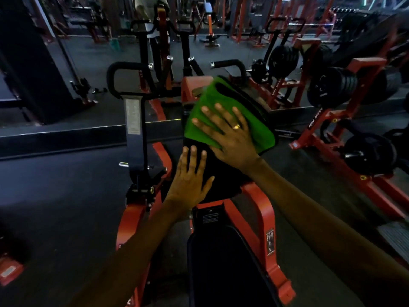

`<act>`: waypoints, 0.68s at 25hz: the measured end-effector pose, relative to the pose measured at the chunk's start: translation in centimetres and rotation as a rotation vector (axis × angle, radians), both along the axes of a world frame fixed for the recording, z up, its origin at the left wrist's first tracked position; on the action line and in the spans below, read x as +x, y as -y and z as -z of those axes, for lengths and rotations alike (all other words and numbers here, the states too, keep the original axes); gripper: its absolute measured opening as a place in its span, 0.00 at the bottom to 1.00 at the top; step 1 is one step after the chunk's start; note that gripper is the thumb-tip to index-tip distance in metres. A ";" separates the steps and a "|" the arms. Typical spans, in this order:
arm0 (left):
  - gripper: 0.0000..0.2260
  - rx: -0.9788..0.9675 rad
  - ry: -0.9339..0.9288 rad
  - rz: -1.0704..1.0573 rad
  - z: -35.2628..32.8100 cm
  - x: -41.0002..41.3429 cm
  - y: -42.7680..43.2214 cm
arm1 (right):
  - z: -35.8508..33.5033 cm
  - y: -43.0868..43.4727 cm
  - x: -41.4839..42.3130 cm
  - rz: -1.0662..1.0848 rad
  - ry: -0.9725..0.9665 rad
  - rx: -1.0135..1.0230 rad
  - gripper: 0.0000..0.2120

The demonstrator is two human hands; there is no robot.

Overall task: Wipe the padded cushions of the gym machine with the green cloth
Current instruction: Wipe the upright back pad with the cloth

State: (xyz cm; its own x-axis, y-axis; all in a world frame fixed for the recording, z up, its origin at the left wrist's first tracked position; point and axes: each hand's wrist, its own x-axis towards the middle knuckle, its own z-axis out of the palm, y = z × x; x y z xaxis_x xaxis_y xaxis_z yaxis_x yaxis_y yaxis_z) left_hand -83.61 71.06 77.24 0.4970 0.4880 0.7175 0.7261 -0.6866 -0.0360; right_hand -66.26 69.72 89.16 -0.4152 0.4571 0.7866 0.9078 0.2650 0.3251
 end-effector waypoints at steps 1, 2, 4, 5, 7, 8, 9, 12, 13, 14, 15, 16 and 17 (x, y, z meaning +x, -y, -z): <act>0.39 -0.005 -0.010 0.003 -0.1 -0.1 0.1 | 1.7 0.6 1.2 0.034 -0.100 0.002 0.25; 0.38 -0.010 -0.016 0.005 -0.2 -0.3 0.3 | 3.7 1.2 2.1 0.061 -0.206 -0.018 0.26; 0.35 -0.001 -0.025 0.017 -0.6 -1.2 0.7 | 8.1 2.4 2.7 0.055 -0.410 -0.108 0.29; 0.34 0.007 -0.026 0.033 -1.3 -1.7 0.8 | 10.2 3.2 2.4 0.036 -0.495 -0.161 0.31; 0.32 0.024 -0.012 0.081 -4.1 -2.2 0.3 | 13.9 4.6 1.2 0.023 -0.600 -0.239 0.34; 0.31 0.033 -0.015 0.109 -6.0 -2.1 -0.4 | 15.4 5.3 0.4 0.034 -0.613 -0.274 0.36; 0.30 0.058 -0.049 0.135 -7.9 -2.0 -1.2 | 16.7 5.8 -0.2 0.046 -0.611 -0.304 0.38; 0.26 0.211 -0.209 0.159 -10.7 -1.3 -3.2 | 17.4 6.3 -1.0 0.081 -0.630 -0.304 0.38; 0.26 0.244 -0.237 0.149 -10.7 -1.1 -3.6 | 16.6 5.9 -1.2 0.086 -0.654 -0.291 0.37; 0.26 0.266 -0.243 0.137 -10.3 -1.0 -3.8 | 15.3 5.3 -1.4 0.082 -0.680 -0.270 0.36; 0.27 0.290 -0.235 0.129 -10.0 -1.0 -4.0 | 13.5 4.7 -1.7 0.080 -0.705 -0.241 0.34; 0.27 0.309 -0.222 0.126 -9.6 -0.9 -4.1 | 11.8 3.9 -1.8 0.079 -0.732 -0.215 0.32; 0.27 0.323 -0.204 0.131 -9.5 -0.8 -4.3 | 10.4 3.2 -1.8 0.079 -0.747 -0.189 0.30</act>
State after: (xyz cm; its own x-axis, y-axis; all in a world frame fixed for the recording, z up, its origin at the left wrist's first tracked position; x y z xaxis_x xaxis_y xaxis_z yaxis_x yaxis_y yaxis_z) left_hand -84.38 75.36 86.71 0.6884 0.1763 0.7036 0.5888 -0.7024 -0.4000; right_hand -68.07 66.47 78.72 0.2344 0.6178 0.7506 0.8871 0.1800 -0.4251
